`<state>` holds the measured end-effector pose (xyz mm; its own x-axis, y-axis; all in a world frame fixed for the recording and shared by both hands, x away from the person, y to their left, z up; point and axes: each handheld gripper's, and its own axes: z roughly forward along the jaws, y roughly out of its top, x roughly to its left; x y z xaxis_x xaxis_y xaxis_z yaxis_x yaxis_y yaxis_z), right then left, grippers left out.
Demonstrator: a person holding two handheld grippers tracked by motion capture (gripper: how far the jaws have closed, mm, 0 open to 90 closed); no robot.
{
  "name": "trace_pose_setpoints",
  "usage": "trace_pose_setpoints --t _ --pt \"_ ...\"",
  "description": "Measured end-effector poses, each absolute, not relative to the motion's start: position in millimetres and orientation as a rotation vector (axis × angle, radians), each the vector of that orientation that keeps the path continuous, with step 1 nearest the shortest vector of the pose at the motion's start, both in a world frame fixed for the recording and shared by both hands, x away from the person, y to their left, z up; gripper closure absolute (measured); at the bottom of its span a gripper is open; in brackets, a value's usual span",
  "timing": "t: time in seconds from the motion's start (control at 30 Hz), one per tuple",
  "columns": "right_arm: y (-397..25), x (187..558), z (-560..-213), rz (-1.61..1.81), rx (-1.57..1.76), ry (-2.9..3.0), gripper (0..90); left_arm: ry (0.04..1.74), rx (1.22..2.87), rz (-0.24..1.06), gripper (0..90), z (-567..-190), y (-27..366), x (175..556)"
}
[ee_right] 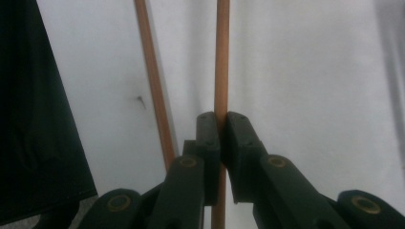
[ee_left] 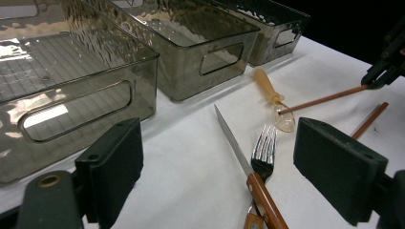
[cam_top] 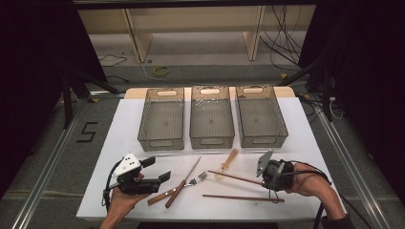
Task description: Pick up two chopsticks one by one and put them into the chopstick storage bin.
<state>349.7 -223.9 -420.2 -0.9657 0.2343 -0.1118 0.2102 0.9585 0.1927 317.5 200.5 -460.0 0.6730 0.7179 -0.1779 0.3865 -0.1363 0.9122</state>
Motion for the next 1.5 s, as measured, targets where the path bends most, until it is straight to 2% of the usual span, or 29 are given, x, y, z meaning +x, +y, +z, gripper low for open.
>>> trace_pose_setpoints --t 0.27,0.7,1.03,1.5 --pt "-206 350 -411 0.326 0.282 2.964 85.1 0.784 1.887 0.369 16.8 -440 178 325" --pt "-158 353 -404 0.334 0.125 2.953 85.0 0.625 2.186 0.234 18.9 -427 129 341" --pt "-138 351 -405 0.332 0.065 2.957 85.0 0.48 2.383 0.211 26.2 -426 103 343" --pt "-125 343 -405 0.338 0.002 2.957 85.0 0.342 2.504 0.2 45.8 -431 79 339"
